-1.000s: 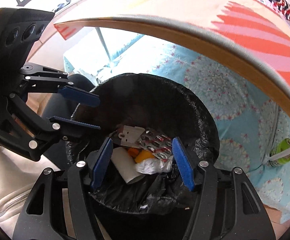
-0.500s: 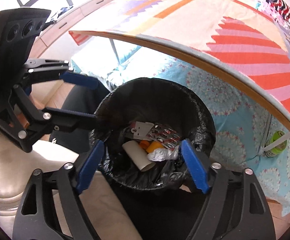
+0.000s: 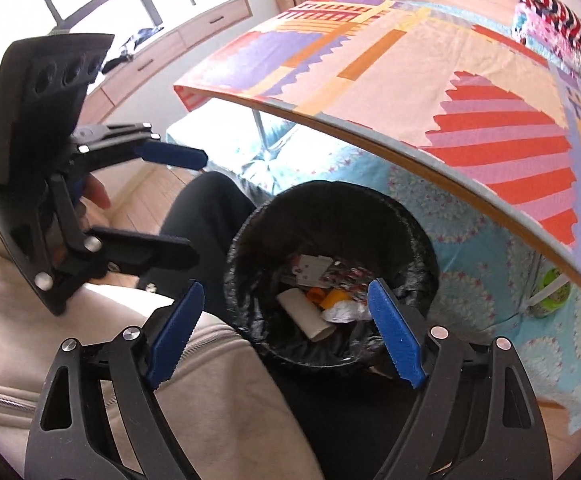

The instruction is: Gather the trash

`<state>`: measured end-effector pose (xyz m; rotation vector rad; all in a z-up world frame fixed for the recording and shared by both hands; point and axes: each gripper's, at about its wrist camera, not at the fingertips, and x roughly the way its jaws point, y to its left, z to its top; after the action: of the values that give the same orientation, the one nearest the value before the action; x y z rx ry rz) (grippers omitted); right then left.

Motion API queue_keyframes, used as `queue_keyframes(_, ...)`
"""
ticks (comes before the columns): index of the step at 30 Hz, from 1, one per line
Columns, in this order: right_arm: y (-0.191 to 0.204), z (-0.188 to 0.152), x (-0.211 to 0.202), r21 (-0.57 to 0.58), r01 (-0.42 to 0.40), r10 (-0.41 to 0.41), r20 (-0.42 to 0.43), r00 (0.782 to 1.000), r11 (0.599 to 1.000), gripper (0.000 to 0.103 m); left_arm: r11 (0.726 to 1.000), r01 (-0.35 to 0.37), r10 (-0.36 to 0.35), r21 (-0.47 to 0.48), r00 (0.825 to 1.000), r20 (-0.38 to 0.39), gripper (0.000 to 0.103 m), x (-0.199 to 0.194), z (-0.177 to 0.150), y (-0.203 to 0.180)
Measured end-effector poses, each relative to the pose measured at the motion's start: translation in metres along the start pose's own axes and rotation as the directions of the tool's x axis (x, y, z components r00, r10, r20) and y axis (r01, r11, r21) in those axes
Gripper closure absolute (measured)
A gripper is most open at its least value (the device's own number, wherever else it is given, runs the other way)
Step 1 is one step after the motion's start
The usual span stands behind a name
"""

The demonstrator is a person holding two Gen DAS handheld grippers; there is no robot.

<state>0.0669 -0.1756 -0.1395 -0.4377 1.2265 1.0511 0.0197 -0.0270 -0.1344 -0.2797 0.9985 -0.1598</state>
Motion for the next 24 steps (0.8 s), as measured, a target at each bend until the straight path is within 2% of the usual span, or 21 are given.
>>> queue_keyframes(24, 0.0034, 0.0011, -0.0105, -0.015, 0.056, -0.056, 0.014, 0.998, 0.998, 0.019, 0.999, 0.027, -0.027, 0.025, 1.000, 0.016, 0.008, -0.0080, -0.0019, -0.0095)
